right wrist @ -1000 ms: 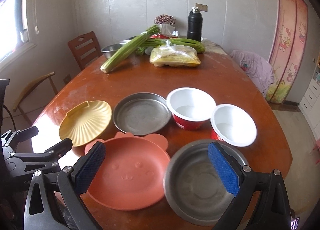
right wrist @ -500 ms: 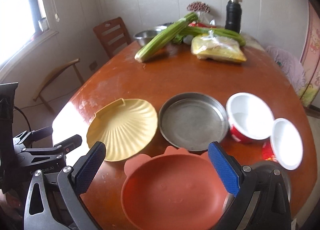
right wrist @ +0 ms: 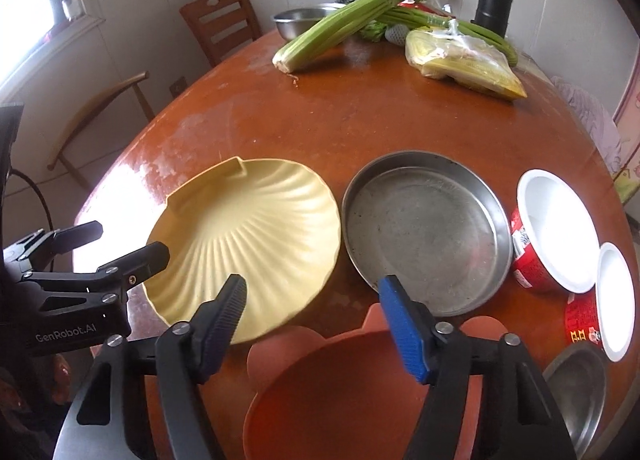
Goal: Organize plates and bowls
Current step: 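Grasp the yellow shell plate rim with the left gripper and lift, then carry the yellow shell plate and set it down with the left gripper, then grasp the rim of the orange bear-eared bowl with the left gripper, then lift the orange bear-eared bowl off the table with the left gripper, then carry the orange bowl, lower it onto the table, open the left gripper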
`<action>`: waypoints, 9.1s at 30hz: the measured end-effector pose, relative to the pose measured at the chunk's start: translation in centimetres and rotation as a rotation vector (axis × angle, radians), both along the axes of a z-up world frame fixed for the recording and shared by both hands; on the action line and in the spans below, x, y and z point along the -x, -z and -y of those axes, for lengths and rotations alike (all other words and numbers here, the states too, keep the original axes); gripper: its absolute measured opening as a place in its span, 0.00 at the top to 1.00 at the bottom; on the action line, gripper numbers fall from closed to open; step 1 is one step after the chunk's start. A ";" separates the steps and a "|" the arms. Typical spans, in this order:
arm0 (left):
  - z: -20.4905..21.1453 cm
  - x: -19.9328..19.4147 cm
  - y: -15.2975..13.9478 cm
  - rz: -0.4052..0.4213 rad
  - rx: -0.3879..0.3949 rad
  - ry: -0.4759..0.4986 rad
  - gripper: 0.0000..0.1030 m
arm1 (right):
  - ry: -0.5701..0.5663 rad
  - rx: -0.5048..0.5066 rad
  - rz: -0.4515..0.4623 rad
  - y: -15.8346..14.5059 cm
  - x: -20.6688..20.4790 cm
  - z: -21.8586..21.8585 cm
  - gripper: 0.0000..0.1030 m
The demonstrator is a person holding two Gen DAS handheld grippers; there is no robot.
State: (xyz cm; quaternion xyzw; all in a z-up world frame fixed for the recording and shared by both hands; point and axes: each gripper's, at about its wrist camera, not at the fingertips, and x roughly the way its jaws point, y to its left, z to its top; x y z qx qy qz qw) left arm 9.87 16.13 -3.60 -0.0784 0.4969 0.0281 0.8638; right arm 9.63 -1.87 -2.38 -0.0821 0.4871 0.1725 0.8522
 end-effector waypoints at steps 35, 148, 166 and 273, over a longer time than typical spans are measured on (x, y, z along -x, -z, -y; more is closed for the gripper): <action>-1.4 -3.9 -0.2 0.013 0.041 0.038 0.66 | -0.066 -0.039 -0.029 0.6 -3.0 -4.2 0.63; 14.1 1.9 1.4 -0.072 0.000 0.192 0.51 | -0.198 0.117 -0.105 1.9 -0.7 9.9 0.49; 9.8 3.2 1.3 -0.060 0.013 0.098 0.61 | -0.223 0.057 -0.121 2.2 0.6 5.9 0.48; 0.0 -4.1 -0.7 0.052 0.006 -0.062 0.64 | -0.227 0.069 -0.036 0.6 -8.9 -6.3 0.53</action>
